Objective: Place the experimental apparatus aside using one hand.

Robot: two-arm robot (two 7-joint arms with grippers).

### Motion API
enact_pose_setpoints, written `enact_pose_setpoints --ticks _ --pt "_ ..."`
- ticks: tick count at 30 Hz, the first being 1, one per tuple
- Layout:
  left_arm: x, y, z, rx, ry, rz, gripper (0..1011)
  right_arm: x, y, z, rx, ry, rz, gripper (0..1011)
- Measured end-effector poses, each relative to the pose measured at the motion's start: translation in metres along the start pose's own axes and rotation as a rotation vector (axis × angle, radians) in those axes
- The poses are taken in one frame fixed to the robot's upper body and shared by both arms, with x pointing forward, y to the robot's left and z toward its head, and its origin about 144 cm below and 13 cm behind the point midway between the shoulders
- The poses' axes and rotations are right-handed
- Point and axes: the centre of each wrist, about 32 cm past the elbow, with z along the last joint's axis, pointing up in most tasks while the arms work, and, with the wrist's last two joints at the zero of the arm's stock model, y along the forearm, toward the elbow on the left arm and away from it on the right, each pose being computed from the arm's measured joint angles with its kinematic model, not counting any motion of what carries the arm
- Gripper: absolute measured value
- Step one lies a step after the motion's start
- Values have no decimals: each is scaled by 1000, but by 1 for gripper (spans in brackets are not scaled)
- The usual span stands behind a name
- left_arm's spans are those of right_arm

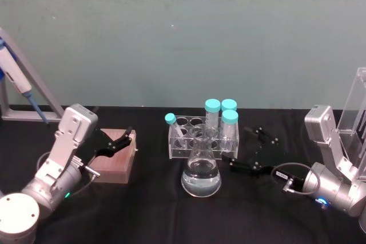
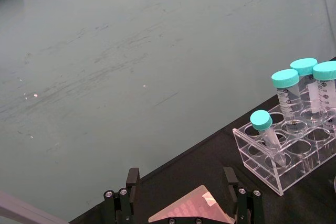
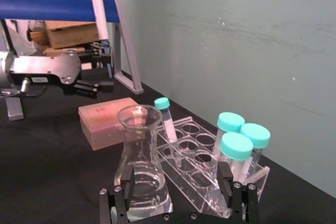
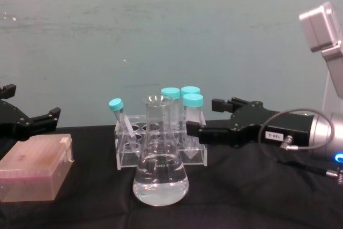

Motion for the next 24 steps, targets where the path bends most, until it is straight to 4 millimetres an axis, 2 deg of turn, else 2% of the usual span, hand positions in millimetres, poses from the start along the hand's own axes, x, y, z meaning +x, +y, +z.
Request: enact_pose_setpoints --ticks 24 --pt "0 0 0 0 0 0 1000 4 18 3 43 9 125 1000"
